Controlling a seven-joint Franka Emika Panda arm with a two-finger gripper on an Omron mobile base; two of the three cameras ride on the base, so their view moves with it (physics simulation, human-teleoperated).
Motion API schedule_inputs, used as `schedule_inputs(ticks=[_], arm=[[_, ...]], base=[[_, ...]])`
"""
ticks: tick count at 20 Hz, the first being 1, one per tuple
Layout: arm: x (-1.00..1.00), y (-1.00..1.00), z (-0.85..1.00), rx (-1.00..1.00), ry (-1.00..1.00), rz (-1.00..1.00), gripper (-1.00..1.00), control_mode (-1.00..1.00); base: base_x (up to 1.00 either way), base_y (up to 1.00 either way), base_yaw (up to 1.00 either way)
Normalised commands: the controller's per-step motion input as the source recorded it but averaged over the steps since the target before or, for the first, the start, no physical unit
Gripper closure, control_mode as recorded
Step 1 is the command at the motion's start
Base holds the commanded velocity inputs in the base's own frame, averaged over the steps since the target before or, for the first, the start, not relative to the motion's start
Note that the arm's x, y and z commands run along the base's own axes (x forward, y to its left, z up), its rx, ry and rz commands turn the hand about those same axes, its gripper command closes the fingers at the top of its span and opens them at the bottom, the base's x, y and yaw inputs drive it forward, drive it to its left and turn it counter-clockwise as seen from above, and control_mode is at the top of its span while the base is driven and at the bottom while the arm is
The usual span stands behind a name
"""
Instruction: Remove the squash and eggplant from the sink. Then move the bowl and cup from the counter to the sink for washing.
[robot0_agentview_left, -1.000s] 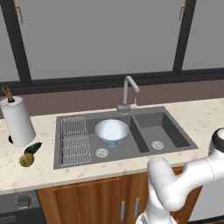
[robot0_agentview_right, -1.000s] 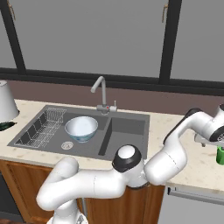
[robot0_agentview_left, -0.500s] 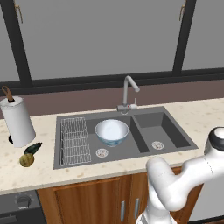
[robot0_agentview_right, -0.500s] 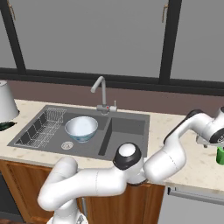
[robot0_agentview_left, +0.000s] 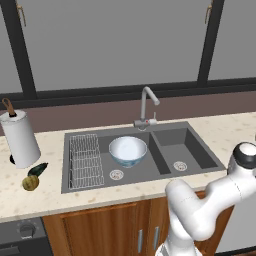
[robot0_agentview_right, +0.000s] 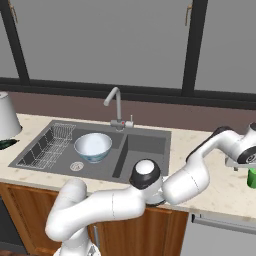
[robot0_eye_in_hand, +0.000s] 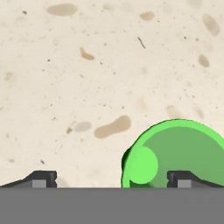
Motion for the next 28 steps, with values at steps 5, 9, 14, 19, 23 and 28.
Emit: schedule_inputs(ticks=[5,9,14,19,23,28], arm=[[0.06,-0.17,0.00,0.00,0.04,0.03,-1.00,-1.00],[0.05,-0.18,0.00,0.01,0.01,0.05,-1.00,-1.00],[0.03,-0.18,0.00,0.03,0.04,0.06,-1.00,-1.00],[0.06,-0.18,0.04,0.04,0.06,0.07,-1.00,-1.00],[0.04,-0.17,0.14,0.07,0.09,0.09,-1.00,-1.00],[0.01,-0.12,0.15,0.12,0.13,0.10,1.00,-1.00]], base=[[0.00,0.00,0.00],[0.00,0.00,0.00],[0.00,0.00,0.00],[0.00,0.00,0.00],[0.00,0.00,0.00],[0.00,0.00,0.00]])
